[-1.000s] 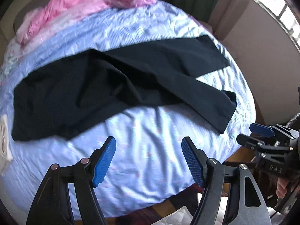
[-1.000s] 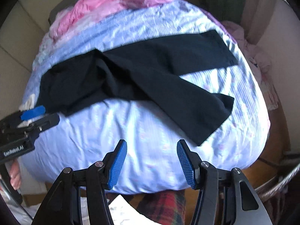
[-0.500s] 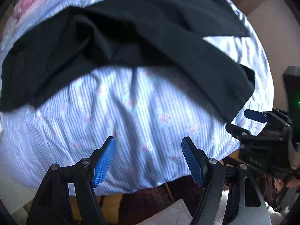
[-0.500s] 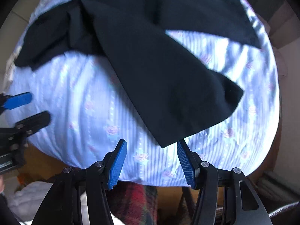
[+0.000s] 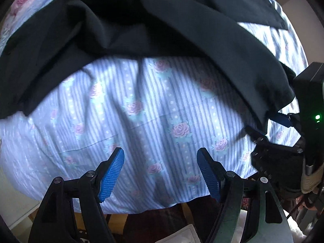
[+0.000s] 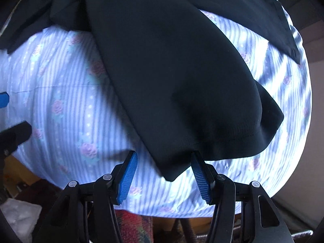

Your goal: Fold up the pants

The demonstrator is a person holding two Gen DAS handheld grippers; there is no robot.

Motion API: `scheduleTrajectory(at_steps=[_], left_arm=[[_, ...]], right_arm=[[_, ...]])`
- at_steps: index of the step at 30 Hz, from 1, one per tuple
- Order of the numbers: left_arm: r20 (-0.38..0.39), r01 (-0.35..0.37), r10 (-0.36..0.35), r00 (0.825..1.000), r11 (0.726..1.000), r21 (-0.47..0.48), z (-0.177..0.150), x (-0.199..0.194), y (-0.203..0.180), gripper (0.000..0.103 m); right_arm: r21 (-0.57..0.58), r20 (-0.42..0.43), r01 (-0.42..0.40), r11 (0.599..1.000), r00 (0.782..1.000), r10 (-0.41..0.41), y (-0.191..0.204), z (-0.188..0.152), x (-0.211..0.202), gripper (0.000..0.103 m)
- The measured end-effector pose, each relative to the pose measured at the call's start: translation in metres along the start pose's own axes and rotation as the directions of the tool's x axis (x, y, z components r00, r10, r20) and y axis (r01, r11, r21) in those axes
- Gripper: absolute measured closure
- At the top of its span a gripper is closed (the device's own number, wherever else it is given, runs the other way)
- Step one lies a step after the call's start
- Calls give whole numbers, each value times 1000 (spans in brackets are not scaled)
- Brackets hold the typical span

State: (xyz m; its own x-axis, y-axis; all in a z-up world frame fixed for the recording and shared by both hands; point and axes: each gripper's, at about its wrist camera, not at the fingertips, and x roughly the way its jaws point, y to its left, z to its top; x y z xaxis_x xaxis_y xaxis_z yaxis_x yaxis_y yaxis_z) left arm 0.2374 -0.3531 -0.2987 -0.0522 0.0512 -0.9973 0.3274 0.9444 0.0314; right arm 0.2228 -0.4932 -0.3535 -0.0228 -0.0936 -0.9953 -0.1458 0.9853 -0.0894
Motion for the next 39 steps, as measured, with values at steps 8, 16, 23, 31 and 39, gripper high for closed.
scheduleTrajectory(at_steps=[8, 16, 23, 31, 39], left_arm=[[13, 13, -13, 1000, 999, -32, 15, -11, 16, 30], [149, 33, -22, 989, 997, -71, 41, -64, 23, 30], [264, 62, -47, 963, 997, -48, 74, -107, 7, 30], [301, 67, -47, 953, 996, -57, 107, -117, -1, 30], [263, 56, -33, 964, 995, -82, 139, -99, -17, 30]], right_arm=[[75, 89, -41, 996, 995, 34, -30, -12, -37, 95], [242, 328, -30, 970, 943, -53, -105, 0, -149, 97], [322, 432, -2, 947, 890, -145, -162, 82, -199, 97], [306, 431, 54, 951, 883, -189, -203, 156, -196, 98], [249, 371, 102, 963, 909, -192, -232, 223, -156, 98]])
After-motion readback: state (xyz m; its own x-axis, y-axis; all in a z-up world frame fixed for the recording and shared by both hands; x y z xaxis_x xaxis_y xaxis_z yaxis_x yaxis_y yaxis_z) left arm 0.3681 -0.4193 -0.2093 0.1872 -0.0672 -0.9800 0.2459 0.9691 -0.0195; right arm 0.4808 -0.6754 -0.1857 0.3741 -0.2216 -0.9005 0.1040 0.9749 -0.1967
